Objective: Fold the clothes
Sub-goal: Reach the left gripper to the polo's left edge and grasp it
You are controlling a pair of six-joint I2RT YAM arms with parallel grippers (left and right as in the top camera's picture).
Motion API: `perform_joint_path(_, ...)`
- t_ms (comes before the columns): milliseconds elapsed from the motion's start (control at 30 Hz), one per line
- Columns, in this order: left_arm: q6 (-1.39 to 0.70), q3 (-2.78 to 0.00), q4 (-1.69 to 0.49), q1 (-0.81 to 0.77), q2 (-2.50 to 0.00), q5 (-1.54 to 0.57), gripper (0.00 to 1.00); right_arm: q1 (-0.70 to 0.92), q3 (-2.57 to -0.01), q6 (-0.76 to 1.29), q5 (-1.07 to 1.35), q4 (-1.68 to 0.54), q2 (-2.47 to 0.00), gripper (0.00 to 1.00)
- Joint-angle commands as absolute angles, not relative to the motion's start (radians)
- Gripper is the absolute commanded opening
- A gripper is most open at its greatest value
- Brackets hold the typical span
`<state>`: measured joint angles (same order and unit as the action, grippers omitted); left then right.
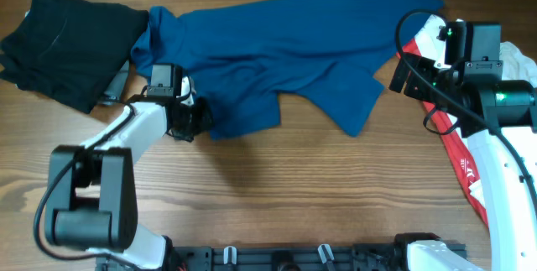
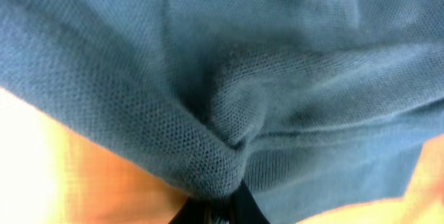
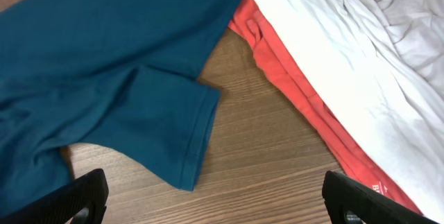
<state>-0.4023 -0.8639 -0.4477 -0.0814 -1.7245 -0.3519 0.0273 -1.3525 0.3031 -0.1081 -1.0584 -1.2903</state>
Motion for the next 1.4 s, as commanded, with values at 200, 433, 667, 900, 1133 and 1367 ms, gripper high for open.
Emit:
perform_joint_path(200,-0.333,-0.901,-0.871,0.039,-1.251,-0.264,0.04,0.025,-1.359,0.311,-0.096,-1.059,-1.351,1.0)
perform_joint_path(433,-0.375,-0.901,-0.822,0.383,-0.938,-0.171,0.04,0.025,-1.359,0.312,-0.096,-1.063,-1.389,1.0)
perform_joint_path(667,-0.405,-0.901,-0.81,0.469,-0.942,-0.24,1.0,0.025,-1.359,0.31,-0.096,-1.057,-1.391,1.0)
perform_joint_path(900,-0.405,-0.901,-0.918,0.357,-1.076,-0.398,1.0,0.025,-1.359,0.311,-0.096,-1.057,-1.391,1.0)
perform_joint_path(1133,-0.466,-0.901,-0.912,0.125,-1.207,-0.442,1.0,0.025,-1.359,0.311,-0.096,-1.059,-1.391,1.0)
perform_joint_path(1367,-0.903,-0.901,-0.79,-0.113,-1.36,-0.441,1.0,0.025,-1.359,0.31,-0.09,-1.06,-1.391,1.0)
